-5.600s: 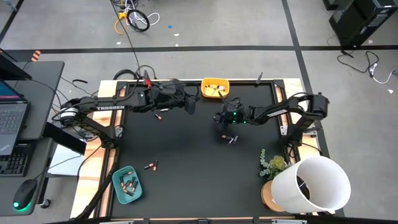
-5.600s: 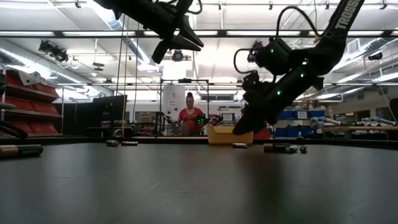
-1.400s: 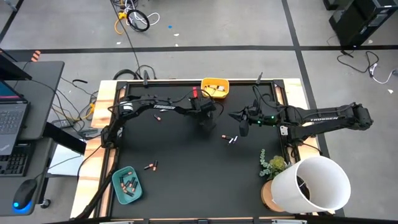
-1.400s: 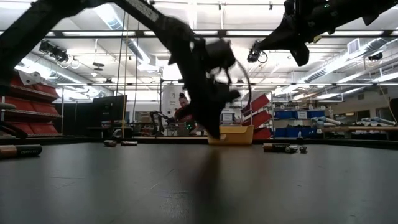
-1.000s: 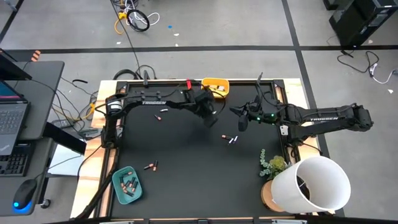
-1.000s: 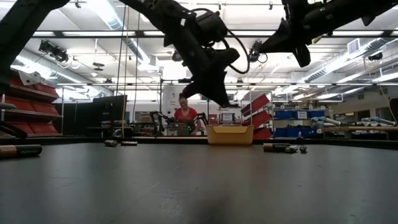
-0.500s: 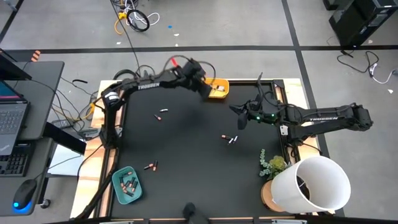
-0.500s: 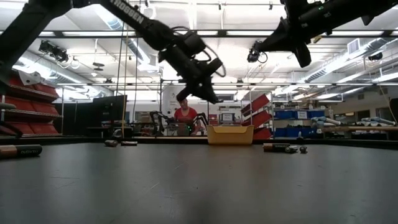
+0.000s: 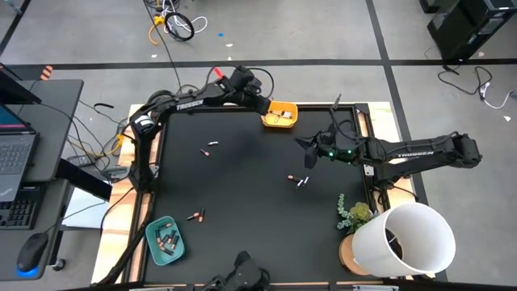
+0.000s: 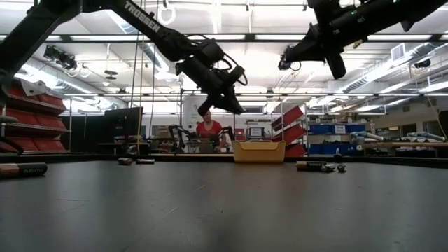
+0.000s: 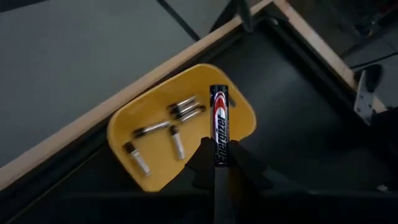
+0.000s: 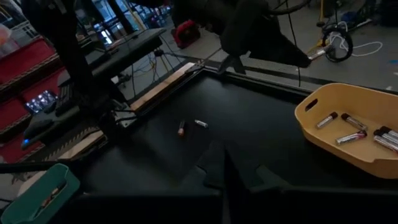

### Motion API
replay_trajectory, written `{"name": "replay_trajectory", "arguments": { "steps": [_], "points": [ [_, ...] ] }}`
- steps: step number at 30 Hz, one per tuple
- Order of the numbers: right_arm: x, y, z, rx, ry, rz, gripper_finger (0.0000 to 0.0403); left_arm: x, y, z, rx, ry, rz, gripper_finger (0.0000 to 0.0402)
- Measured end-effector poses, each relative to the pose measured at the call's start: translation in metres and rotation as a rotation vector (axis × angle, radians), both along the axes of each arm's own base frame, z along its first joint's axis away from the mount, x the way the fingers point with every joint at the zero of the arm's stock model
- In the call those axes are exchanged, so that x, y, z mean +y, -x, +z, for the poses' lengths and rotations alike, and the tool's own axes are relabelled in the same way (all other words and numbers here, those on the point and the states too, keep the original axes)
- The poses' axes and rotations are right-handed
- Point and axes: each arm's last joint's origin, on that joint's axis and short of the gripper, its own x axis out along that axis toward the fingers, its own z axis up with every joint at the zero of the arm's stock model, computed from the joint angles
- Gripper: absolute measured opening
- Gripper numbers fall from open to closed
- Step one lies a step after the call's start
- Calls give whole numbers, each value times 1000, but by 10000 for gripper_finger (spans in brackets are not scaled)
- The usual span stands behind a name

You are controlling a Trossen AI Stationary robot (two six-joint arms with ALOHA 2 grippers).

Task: Sort batteries
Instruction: Put the silver battery into the yellow bin

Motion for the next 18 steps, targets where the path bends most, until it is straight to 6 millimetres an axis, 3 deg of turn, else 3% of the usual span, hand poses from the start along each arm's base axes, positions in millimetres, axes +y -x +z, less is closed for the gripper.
{"name": "replay_trajectory", "arguments": {
  "steps": [10,18],
  "points": [
    [-2,-13,-2,-67,-23,-12,0,5,-36,-27,132,27,-21,29],
    [0,-12,-2,-64,-14,-46,0,6,-42,-33,218,6,-63,30]
  ]
}}
